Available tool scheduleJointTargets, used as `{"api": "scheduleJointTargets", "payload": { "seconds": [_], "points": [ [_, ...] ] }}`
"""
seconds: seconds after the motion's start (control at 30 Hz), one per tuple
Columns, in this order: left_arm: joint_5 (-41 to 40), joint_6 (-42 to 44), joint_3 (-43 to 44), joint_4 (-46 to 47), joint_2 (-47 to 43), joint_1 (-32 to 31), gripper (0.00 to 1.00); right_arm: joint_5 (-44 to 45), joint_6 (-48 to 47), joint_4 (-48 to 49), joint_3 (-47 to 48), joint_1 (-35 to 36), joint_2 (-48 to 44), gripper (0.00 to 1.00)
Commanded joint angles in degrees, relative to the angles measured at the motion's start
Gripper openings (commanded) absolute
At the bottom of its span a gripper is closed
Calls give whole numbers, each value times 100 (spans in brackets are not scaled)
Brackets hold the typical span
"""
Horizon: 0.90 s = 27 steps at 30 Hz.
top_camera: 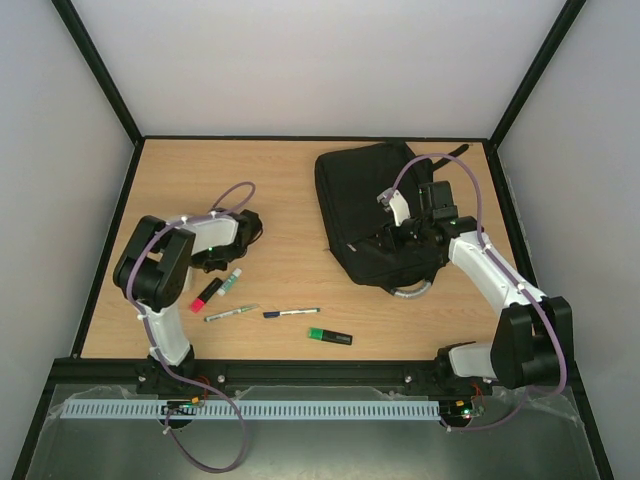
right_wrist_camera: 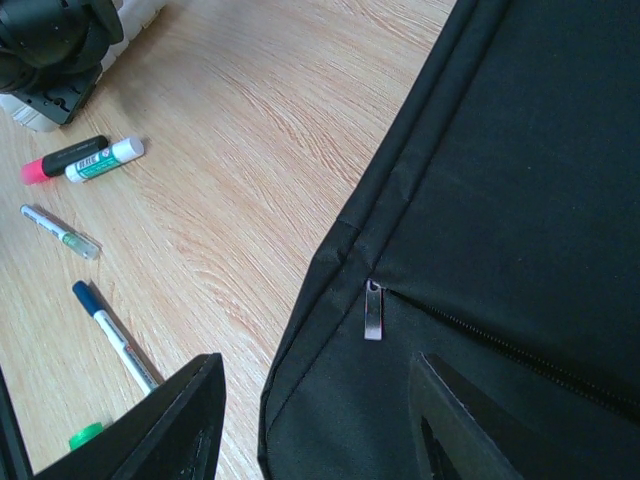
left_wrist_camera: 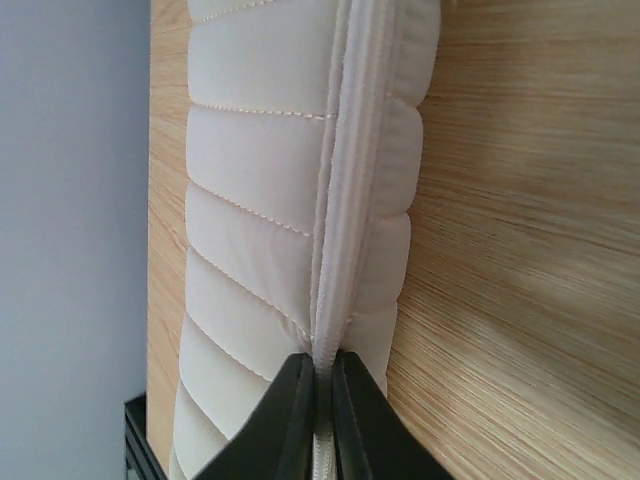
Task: Pack the student bag
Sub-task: Pick up the stationery from the center of the board.
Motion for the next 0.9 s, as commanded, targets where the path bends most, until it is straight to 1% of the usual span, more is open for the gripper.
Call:
{"api": "scheduleJointTargets", "payload": {
  "seconds": [0.0, 0.13, 0.23, 0.33, 0.4, 0.43, 0.5, 0.63, 0.77, 0.87],
  "points": [
    [-355, -33, 298, -184, -152, -251, 2, -146, -70, -36, -38, -10, 57, 51],
    [-564, -114, 912, -476, -338, -706, 2, -131, -70, -36, -39, -11, 50, 51],
    [-539, -73, 1430, -586, -537, -1045, 2, -100, -81, -36, -34, -11, 45, 51],
    [-52, 278, 1811, -366, -796, -1303, 2, -82, -94, -28, -33, -12, 42, 51],
    [701, 549, 1936, -98, -1004, -1361, 2, -61, -88, -27, -36, -8, 41, 51],
    [1418, 692, 1939, 84, -1120, -1372, 2, -53, -93, -27, -34, -7, 40, 51],
    [2583, 921, 1828, 507, -1384, -1407, 2, -51, -90, -27, -36, -10, 44, 51],
    [4568, 941, 1354, 1300, -1902, -1408, 2, -44, -88, -18, -36, -6, 40, 51],
    [5766, 865, 861, 1824, -2147, -1408, 2, -53, -77, -18, -33, -13, 55, 51],
    [6143, 765, 407, 2118, -2173, -1408, 2, -54, -73, -18, -38, -10, 65, 51]
  ]
}}
